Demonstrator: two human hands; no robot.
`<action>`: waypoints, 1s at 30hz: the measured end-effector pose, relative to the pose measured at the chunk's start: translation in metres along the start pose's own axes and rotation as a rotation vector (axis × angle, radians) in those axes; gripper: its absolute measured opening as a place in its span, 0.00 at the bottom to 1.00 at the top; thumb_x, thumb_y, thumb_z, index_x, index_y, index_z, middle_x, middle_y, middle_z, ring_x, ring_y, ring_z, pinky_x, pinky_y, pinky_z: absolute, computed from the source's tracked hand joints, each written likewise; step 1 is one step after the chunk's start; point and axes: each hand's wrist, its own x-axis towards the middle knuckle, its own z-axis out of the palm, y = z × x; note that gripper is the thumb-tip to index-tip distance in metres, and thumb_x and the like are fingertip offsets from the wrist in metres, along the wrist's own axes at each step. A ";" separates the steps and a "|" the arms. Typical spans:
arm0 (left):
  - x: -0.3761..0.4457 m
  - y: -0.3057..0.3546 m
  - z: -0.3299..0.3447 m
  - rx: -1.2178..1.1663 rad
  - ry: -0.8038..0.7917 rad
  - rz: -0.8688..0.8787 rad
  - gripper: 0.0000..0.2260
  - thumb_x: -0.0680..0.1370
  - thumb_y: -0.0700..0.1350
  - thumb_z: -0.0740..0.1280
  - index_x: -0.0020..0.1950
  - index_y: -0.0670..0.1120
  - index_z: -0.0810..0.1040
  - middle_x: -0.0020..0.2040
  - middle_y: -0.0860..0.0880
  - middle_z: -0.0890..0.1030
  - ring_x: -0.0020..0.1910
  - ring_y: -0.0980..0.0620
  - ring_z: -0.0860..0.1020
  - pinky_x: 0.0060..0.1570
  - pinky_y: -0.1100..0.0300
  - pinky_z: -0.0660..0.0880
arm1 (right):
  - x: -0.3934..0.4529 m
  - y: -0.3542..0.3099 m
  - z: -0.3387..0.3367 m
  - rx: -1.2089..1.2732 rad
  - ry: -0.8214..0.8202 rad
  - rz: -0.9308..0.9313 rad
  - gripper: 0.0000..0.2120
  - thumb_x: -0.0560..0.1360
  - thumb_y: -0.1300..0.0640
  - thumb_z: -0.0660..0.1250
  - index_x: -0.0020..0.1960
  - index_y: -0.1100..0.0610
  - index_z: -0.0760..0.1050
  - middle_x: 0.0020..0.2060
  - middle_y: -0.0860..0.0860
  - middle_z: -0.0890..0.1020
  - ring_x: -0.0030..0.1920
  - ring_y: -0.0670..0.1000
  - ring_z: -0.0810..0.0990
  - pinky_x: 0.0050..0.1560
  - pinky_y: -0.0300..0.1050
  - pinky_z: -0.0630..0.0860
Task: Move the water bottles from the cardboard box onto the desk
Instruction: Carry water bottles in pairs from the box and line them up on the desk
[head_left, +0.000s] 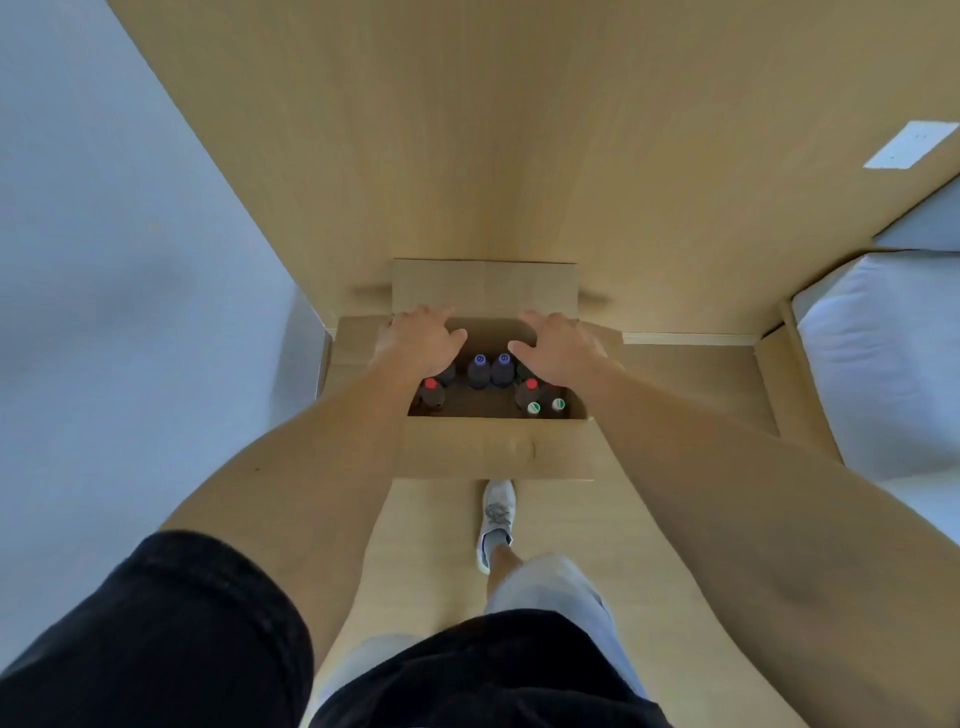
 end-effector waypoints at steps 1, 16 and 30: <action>0.018 -0.005 0.003 -0.025 -0.011 -0.017 0.24 0.82 0.58 0.56 0.78 0.53 0.64 0.72 0.42 0.71 0.68 0.38 0.71 0.66 0.43 0.69 | 0.020 0.000 0.002 0.011 -0.023 -0.013 0.28 0.82 0.41 0.58 0.79 0.47 0.61 0.71 0.56 0.72 0.69 0.60 0.71 0.64 0.56 0.72; 0.190 -0.079 0.115 -0.189 -0.181 -0.180 0.24 0.82 0.55 0.59 0.78 0.51 0.66 0.73 0.41 0.71 0.69 0.37 0.71 0.68 0.44 0.69 | 0.211 0.032 0.094 0.017 -0.208 0.068 0.27 0.80 0.41 0.59 0.77 0.47 0.63 0.69 0.57 0.74 0.68 0.61 0.73 0.63 0.54 0.73; 0.289 -0.167 0.279 -0.005 -0.363 -0.164 0.27 0.82 0.57 0.62 0.79 0.50 0.63 0.73 0.41 0.69 0.71 0.37 0.69 0.67 0.46 0.69 | 0.325 0.050 0.289 0.034 -0.343 0.105 0.27 0.80 0.39 0.58 0.77 0.46 0.63 0.69 0.57 0.73 0.68 0.63 0.72 0.63 0.56 0.72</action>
